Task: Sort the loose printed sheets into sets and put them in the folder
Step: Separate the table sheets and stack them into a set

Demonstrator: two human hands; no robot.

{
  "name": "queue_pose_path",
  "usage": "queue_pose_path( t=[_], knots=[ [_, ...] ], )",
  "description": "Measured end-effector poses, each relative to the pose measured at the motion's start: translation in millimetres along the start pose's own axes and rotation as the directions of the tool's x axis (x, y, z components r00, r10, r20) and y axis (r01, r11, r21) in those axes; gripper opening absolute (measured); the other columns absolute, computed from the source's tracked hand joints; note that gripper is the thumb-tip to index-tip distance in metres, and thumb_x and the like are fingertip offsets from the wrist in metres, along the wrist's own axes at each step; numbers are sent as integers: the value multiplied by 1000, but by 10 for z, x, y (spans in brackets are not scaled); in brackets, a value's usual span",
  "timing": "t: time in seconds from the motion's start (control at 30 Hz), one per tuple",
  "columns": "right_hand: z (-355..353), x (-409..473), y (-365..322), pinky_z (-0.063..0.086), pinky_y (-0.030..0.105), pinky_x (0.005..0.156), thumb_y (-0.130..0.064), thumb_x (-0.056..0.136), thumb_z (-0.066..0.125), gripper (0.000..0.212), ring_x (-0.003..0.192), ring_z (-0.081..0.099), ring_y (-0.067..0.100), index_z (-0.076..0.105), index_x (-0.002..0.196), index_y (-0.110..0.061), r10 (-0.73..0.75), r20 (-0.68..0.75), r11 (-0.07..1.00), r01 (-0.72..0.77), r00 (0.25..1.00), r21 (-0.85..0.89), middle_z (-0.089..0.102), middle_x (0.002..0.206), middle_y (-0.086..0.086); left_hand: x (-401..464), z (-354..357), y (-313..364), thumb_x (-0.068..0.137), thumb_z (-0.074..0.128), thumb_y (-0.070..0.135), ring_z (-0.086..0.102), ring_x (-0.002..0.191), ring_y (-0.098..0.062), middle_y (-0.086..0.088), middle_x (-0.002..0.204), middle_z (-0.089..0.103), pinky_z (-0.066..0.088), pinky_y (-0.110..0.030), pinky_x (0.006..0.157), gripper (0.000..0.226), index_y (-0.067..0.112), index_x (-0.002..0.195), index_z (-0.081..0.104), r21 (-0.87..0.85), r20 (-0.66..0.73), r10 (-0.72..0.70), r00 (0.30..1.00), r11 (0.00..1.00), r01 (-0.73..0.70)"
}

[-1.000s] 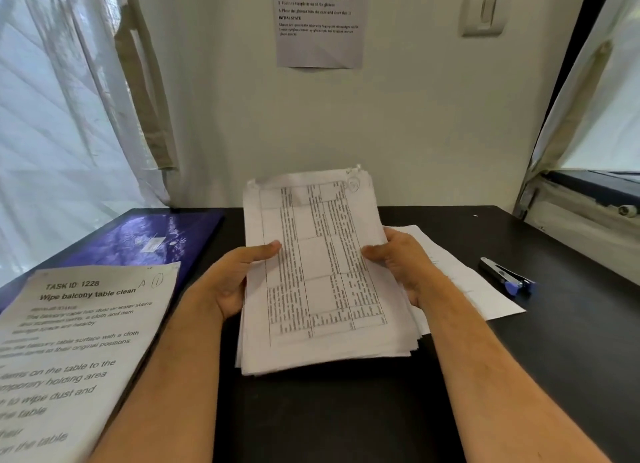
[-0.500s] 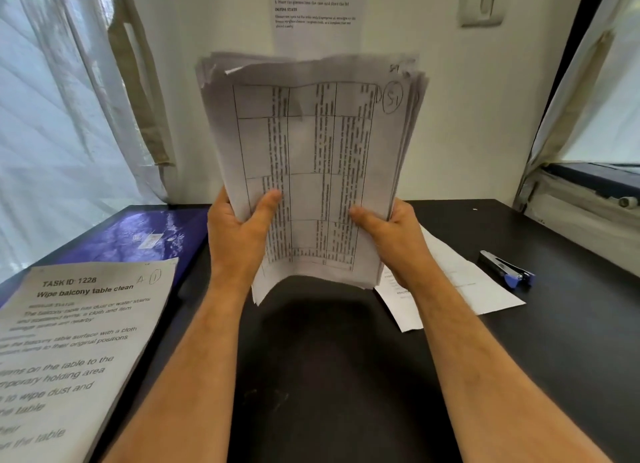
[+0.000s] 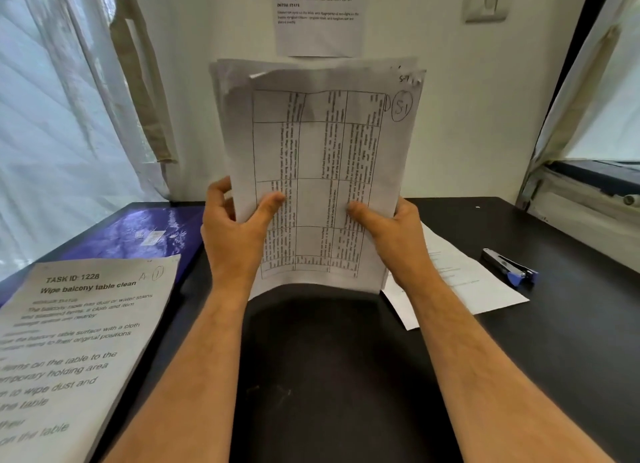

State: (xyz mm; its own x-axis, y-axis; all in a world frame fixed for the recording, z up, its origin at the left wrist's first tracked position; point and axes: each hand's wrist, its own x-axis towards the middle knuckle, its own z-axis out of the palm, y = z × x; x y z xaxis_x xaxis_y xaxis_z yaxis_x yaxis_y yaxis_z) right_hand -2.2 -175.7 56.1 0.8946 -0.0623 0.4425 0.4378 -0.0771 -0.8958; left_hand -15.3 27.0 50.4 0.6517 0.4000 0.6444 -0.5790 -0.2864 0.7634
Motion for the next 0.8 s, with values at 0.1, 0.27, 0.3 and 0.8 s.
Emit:
queue_pose_path(
  t=[0.1, 0.27, 0.3, 0.8],
  knots=[
    [33, -20, 46, 61, 42, 85, -29, 86, 76, 34, 95, 72, 15, 64, 117, -22, 83, 60, 993, -78, 995, -83, 72, 110, -5, -3, -13, -40, 79, 73, 54, 73, 91, -10, 6, 100, 75, 62, -38, 80, 45, 21, 109, 65, -23, 78, -114, 990, 993, 116],
    [72, -33, 2, 61, 36, 84, -25, 91, 71, 25, 95, 71, 12, 64, 115, -23, 18, -4, 995, -18, 1000, -100, 71, 109, -6, 8, -26, 18, 90, 68, 39, 74, 92, -16, 3, 98, 77, 61, -45, 82, 23, 21, 103, 71, -106, 181, -161, 970, 978, 182],
    [59, -31, -10, 61, 36, 84, -24, 91, 71, 23, 95, 71, 13, 66, 114, -22, 5, -22, 997, -7, 1000, -82, 72, 108, -6, 19, -33, 23, 92, 67, 35, 74, 93, -16, 2, 100, 77, 60, -43, 82, 22, 18, 107, 70, -132, 178, -156, 972, 975, 181],
    [-177, 38, 104, 60, 32, 80, -16, 90, 71, 30, 94, 72, 14, 66, 120, -13, 130, 11, 980, -127, 991, -155, 73, 109, -2, -31, 33, -35, 98, 57, 35, 74, 97, -21, -2, 106, 76, 58, -48, 88, 28, 17, 115, 69, -142, 378, -318, 870, 908, 393]
  ],
)
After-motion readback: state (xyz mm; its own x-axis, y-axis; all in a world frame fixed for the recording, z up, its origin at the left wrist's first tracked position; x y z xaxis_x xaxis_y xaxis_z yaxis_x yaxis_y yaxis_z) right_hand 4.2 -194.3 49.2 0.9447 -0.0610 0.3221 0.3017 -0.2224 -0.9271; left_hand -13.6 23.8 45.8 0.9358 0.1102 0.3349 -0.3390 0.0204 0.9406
